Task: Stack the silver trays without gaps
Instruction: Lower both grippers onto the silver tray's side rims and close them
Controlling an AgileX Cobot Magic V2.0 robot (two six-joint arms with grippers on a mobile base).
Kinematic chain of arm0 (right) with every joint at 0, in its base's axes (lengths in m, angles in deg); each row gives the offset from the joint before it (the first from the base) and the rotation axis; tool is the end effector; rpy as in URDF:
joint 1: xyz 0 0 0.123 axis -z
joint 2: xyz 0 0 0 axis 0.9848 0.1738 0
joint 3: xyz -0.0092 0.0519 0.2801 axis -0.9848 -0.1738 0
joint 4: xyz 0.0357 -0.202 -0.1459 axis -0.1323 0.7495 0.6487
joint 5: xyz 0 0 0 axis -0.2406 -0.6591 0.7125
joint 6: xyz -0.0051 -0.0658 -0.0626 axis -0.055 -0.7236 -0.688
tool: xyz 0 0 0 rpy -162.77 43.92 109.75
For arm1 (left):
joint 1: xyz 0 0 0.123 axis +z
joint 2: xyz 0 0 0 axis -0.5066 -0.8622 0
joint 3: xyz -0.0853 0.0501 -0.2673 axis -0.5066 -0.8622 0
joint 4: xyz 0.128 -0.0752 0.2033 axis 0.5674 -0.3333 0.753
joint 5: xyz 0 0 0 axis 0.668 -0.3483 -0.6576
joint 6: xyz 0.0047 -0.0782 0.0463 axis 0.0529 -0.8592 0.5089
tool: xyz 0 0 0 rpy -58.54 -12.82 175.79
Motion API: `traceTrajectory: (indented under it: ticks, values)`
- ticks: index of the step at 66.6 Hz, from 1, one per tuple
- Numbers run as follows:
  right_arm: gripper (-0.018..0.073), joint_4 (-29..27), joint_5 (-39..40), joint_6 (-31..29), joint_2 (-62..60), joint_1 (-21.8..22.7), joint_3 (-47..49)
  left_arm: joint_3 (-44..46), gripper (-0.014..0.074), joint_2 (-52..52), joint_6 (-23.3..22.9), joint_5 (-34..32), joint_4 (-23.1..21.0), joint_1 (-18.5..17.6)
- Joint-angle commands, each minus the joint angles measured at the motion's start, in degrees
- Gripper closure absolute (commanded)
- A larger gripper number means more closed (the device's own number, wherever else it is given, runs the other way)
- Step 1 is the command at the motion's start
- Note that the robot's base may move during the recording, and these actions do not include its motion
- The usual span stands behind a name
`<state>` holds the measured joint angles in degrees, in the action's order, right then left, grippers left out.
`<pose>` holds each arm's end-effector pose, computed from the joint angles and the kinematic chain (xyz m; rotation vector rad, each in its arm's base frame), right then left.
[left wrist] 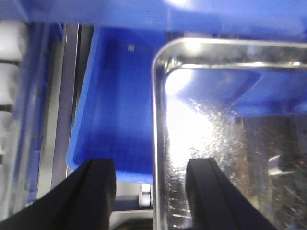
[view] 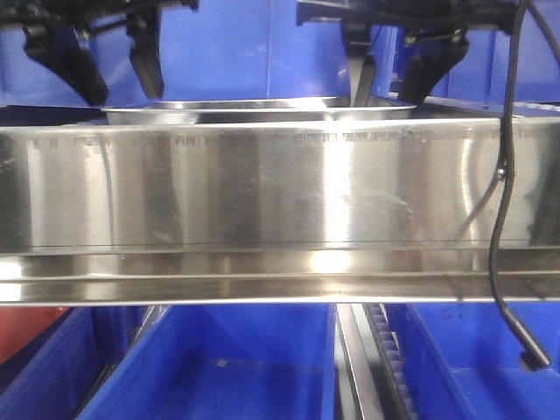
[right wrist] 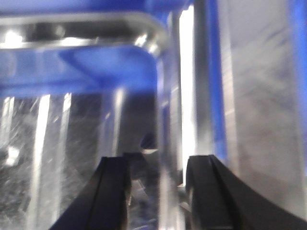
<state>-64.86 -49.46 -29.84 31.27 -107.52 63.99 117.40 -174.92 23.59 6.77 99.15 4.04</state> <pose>0.3447 0.1726 0.2936 0.0748 2.7687 0.1722 0.3379 -0.1520 0.3037 -0.0122 2.6099 -0.1111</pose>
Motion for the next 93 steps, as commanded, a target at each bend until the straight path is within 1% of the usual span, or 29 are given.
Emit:
traceTrajectory:
  ticks: [1, 16, 30, 55, 60, 77, 93]
  values:
    - [0.0366, -0.2, 0.5, -0.1, 0.5, 0.0, 0.5, 0.4, 0.0342, -0.5, -0.2, 0.1, -0.4, -0.3]
    - [0.0366, -0.2, 0.5, -0.1, 0.8, 0.0, 0.5, 0.4, 0.0342, -1.3, -0.2, 0.3, -0.7, -0.3]
    - [0.0366, -0.2, 0.5, -0.1, 0.8, 0.0, 0.5, 0.3, 0.0342, -1.8, 1.1, 1.2, -0.7, -0.3]
    - [0.0366, -0.2, 1.1, -0.1, 0.9, 0.0, 0.5, 0.1, 0.0342, -1.8, 1.1, 1.2, -1.3, -0.3]
    - [0.0366, -0.2, 1.1, -0.1, 0.9, 0.0, 0.5, 0.1, 0.0343, -1.8, 1.1, 1.0, -2.2, -0.3]
    - [0.0366, -0.2, 1.1, -0.1, 0.9, 0.0, 0.5, -0.8, 0.0421, -2.0, 1.1, 0.8, -2.2, -0.3]
    - [0.0366, -0.2, 1.1, -0.1, 0.9, 0.0, 0.5, -0.8, 0.0426, -3.5, 1.1, 1.1, -2.3, -0.3]
